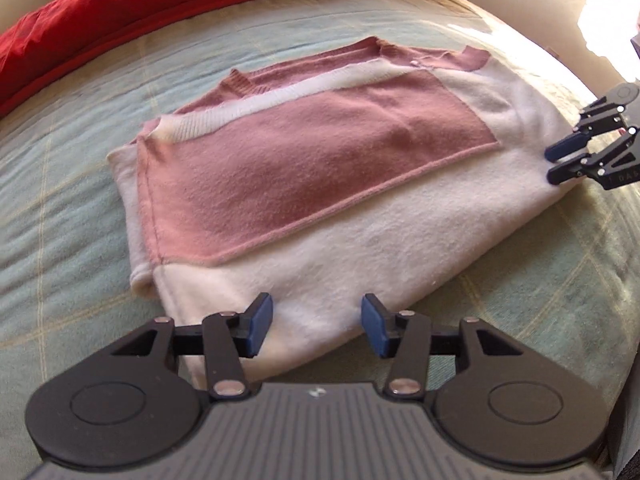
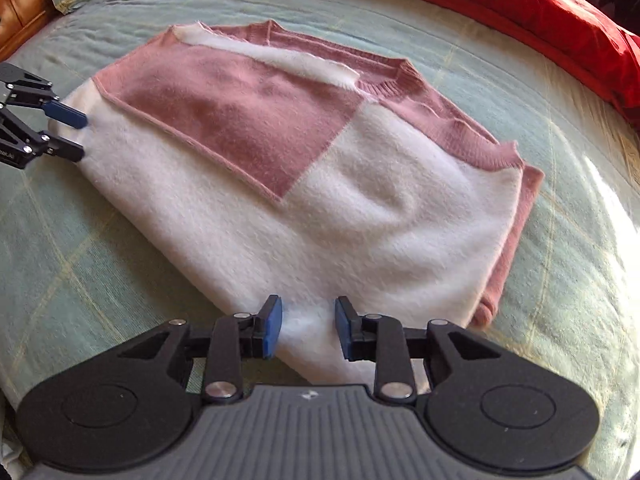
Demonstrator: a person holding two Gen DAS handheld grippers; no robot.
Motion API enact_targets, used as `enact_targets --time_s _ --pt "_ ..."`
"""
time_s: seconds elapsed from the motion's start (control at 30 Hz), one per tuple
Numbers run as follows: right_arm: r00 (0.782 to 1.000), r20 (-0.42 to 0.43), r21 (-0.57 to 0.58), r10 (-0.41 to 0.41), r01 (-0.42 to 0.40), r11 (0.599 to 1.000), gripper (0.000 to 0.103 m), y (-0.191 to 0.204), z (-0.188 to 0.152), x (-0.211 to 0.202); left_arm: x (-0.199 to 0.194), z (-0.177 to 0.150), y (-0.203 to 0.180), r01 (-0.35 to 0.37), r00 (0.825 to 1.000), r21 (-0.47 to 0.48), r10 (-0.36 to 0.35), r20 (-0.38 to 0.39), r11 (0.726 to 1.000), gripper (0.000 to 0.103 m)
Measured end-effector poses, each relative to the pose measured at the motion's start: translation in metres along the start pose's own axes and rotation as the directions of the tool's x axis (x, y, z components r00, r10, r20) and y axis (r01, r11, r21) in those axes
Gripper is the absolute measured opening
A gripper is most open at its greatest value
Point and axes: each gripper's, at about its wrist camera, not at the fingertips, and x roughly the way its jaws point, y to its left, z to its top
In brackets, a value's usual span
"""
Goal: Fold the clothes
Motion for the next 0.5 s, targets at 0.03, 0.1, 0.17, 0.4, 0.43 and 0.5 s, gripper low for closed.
enact_targets --time_s 0.03,0.1,0.17,0.4,0.43,0.5 --pt "1.0 -0.004 0.012 -0.001 0.001 1.0 0.034 -0.004 -0.004 -0.002 -0.005 -0.007 0.0 0.003 1.0 -0.011 -0.003 0.003 1.0 0.05" --pt "1.0 -0.002 0.014 -0.004 0.004 1.0 0.035 -0.005 -0.008 -0.012 -0.018 -0.016 -0.004 -0.007 1.0 0.008 0.007 0.015 1.0 0.049" --pt "1.0 0.008 -0.039 -0.014 0.014 0.999 0.036 0.006 -0.001 -0.021 -0.03 -0.022 -0.017 -0.054 0.998 0.11 0.05 0.037 0.992 0.05" --pt "0.996 0.086 -0.303 0.027 0.0 0.953 0.043 0.082 0.056 -0.026 -0.043 -0.048 -0.072 -0.25 0.968 0.548 0.189 0.166 0.798 0.052" --pt "0.995 0.094 -0.337 0.037 -0.003 0.941 0.044 0.094 0.062 -0.023 -0.039 -0.05 -0.077 -0.262 0.965 0.589 0.196 0.176 0.765 0.054" --pt "0.994 0.095 -0.401 0.051 -0.009 0.916 0.044 0.118 0.073 -0.014 -0.03 -0.056 -0.084 -0.294 0.956 0.652 0.219 0.196 0.699 0.054"
